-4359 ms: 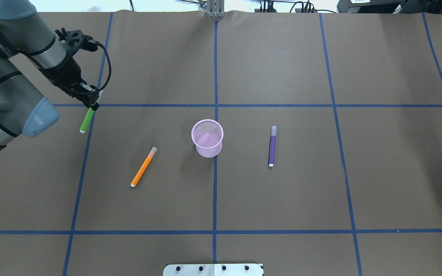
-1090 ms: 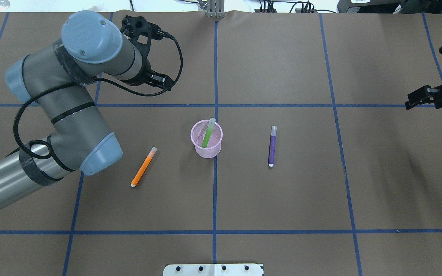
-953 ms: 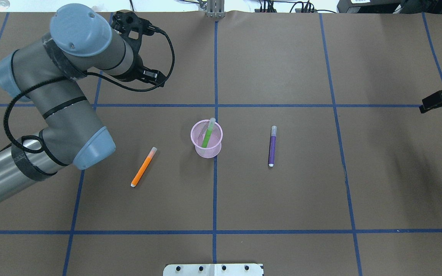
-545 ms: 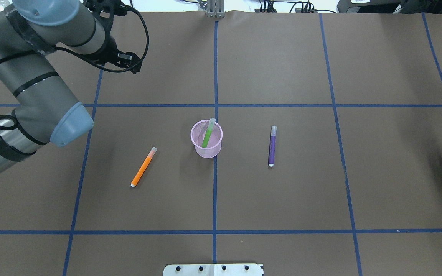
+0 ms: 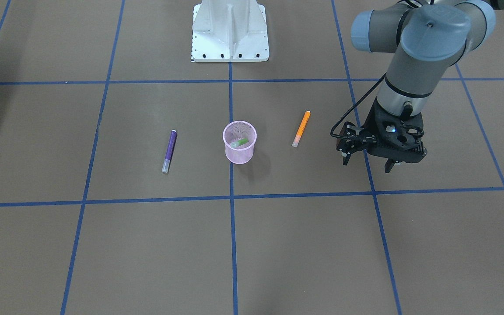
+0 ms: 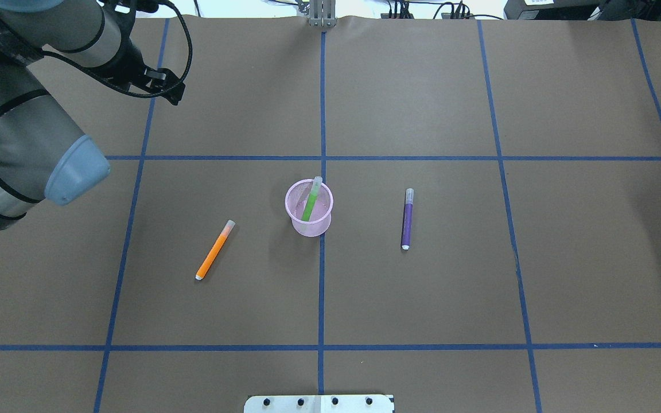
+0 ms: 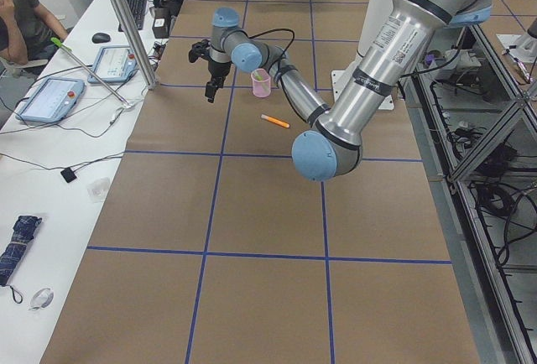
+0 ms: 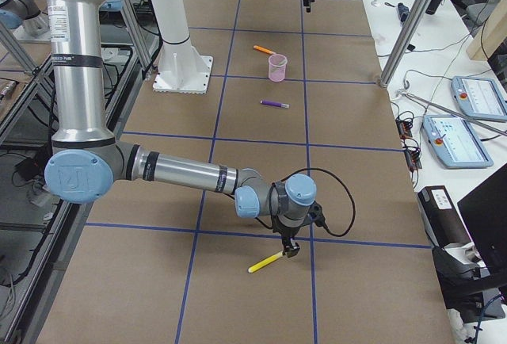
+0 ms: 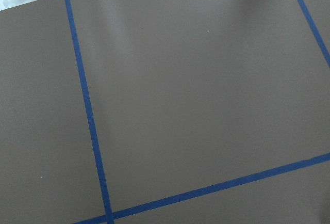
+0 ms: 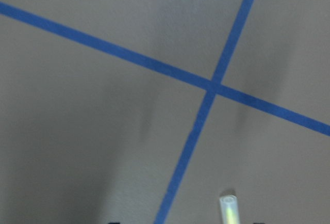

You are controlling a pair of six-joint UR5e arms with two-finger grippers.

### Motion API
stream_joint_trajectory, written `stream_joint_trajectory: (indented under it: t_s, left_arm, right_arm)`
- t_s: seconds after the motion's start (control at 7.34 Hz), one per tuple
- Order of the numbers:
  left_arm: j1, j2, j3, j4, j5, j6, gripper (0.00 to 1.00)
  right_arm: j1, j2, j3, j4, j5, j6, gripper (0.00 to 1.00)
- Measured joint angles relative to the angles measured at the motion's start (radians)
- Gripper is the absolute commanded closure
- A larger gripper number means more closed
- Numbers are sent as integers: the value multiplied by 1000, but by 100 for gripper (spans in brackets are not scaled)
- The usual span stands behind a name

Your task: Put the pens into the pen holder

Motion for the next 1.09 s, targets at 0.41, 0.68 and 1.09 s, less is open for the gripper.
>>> stream_joint_trajectory:
  t_s: [0.41,0.68,1.09]
  left_arm:
    - [2,1,-2,-1,-2,1,6]
    - [4,1,-2,-1,-2,1,6]
    - [5,1,-1,-1,-2,1,6]
  right_arm:
    - [1,11,-82,1,1,-37,30]
    - [1,22,-108,3,4,-35,30]
    - [0,26,-125,5,5,-40,38]
